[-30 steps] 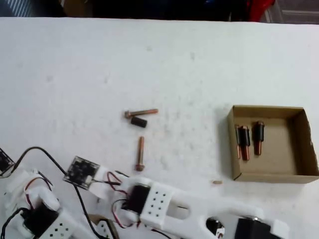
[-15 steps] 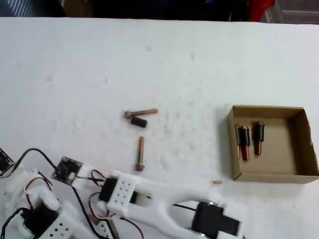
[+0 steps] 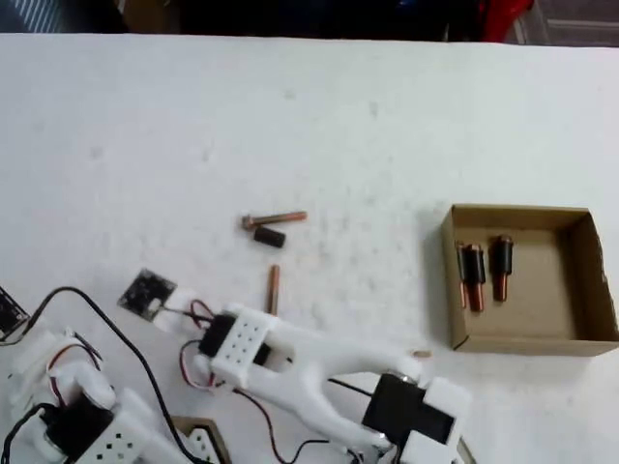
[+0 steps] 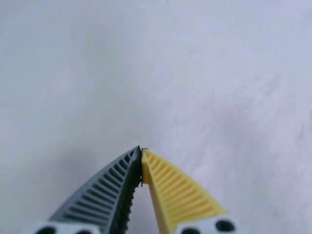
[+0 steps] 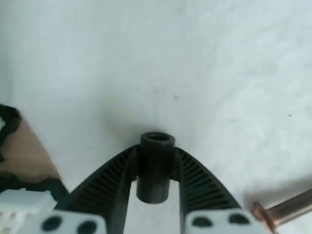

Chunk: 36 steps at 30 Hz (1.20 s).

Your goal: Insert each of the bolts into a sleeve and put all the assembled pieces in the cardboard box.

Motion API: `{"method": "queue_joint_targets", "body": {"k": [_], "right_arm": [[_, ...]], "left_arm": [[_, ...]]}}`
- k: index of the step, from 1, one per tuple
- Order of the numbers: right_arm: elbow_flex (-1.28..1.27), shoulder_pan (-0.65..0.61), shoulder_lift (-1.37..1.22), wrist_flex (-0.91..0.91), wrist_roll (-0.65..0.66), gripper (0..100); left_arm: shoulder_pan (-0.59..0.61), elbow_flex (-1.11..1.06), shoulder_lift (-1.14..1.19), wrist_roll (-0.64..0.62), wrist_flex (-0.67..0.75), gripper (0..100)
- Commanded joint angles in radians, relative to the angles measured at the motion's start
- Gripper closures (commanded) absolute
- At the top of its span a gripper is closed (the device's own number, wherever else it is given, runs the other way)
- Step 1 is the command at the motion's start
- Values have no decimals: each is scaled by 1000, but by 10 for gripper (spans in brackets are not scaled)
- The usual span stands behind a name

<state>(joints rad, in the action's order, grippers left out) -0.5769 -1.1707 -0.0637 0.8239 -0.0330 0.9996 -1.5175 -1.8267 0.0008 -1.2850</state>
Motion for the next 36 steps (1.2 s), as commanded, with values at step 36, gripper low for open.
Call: {"method": "queue_joint_targets", "body": {"k": [36], "right_arm": [[172,529,226,189,83,970]], "left_arm": [[-2,21,-2,8,9,977]]}}
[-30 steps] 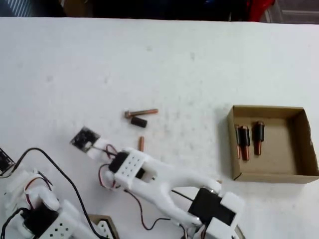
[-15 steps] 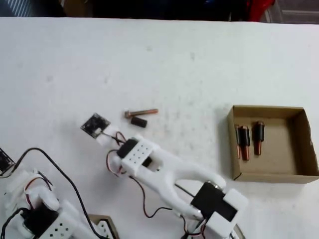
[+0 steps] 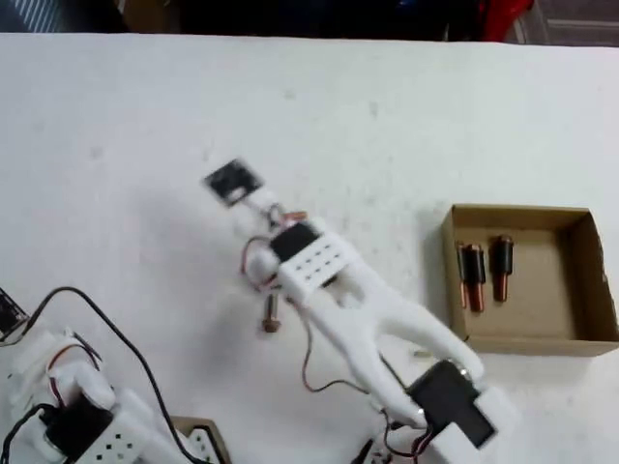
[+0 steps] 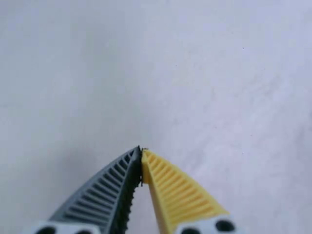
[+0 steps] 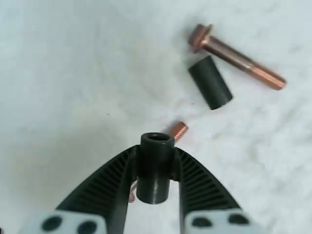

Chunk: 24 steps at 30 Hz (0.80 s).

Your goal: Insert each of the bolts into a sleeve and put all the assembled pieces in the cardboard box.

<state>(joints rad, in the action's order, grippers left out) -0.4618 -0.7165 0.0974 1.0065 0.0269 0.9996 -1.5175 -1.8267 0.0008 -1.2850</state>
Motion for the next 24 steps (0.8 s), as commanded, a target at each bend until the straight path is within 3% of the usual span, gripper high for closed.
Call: {"method": "queue_joint_targets", "body": {"k": [1,6,17,24], "right_arm": [[54,99,70,8,55,970],[51,200,65,35,235,971],[37,374,62,70,241,967],[-46,377,-35,-90,242,967]], "left_arm": [[-18,21,-2,8,9,977],[-93,20,-2,8,9,977],[-124,20,-2,8,-29,977],[-124,20,-2,8,-34,977]]}}
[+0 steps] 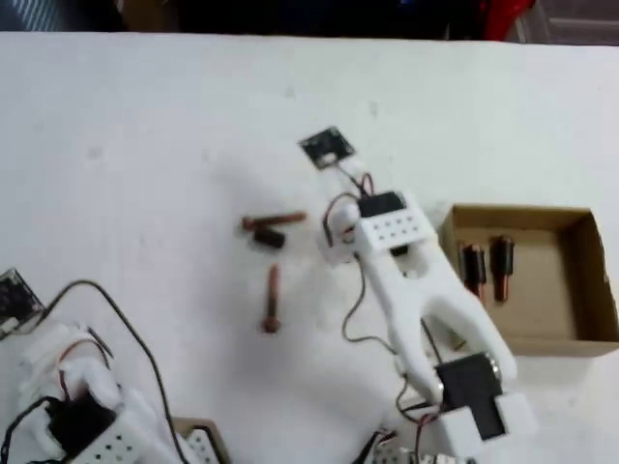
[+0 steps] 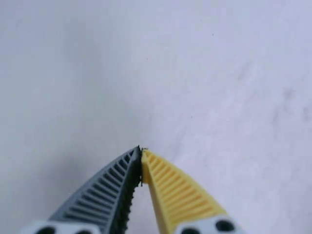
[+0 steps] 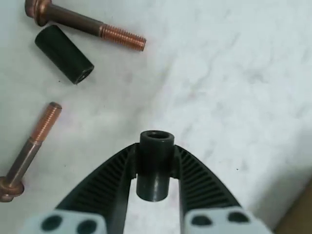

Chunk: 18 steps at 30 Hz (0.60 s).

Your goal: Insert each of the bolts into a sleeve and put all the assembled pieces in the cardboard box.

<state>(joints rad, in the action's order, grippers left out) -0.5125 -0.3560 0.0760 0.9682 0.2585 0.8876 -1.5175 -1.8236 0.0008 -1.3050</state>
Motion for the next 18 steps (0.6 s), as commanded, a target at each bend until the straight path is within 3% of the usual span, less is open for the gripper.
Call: {"method": "queue_joint_targets", "body": {"k": [1,7,18], "right_arm": [[5,13,-30,-54,11,967],[5,10,-128,-61,11,961],[6,16,-193,-16,11,836]], "left_arm": [[-12,20,-5,8,-14,977],[-12,18,-5,8,-14,977],[-13,0,-5,9,-5,977]]}}
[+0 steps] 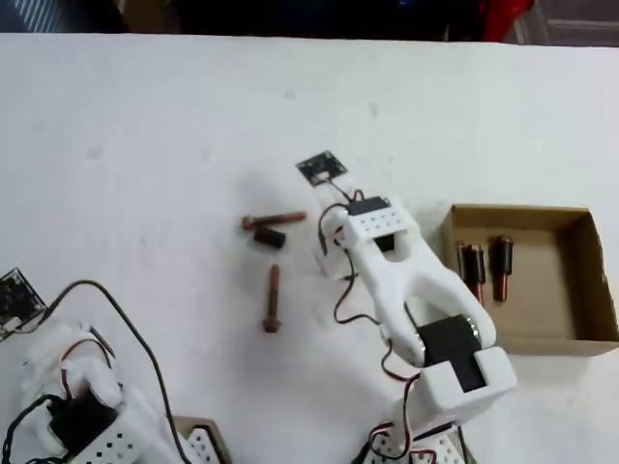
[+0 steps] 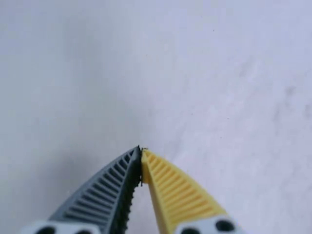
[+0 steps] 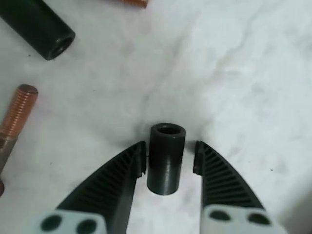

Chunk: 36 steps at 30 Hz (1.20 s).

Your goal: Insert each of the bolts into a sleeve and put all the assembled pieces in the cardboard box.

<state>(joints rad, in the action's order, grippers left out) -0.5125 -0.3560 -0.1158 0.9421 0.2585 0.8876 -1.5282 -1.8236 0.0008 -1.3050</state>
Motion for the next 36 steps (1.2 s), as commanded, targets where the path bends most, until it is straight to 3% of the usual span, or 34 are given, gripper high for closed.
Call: {"method": "queue_joint_targets", "body": {"k": [1,10,15,22,27,36], "right_arm": [[6,16,-4,10,11,836],[5,18,-2,4,14,836],[3,12,-4,2,161,836],[-2,12,-5,2,164,844],[5,13,-4,-8,164,985],[-12,12,-79,-41,166,954]], "left_arm": [[-13,11,-5,9,-5,977],[-13,9,-5,9,-5,977],[-13,9,-5,9,-5,977],[-13,9,-5,9,-5,977],[-13,8,-5,9,-5,977],[-13,6,-5,9,-5,977]]}}
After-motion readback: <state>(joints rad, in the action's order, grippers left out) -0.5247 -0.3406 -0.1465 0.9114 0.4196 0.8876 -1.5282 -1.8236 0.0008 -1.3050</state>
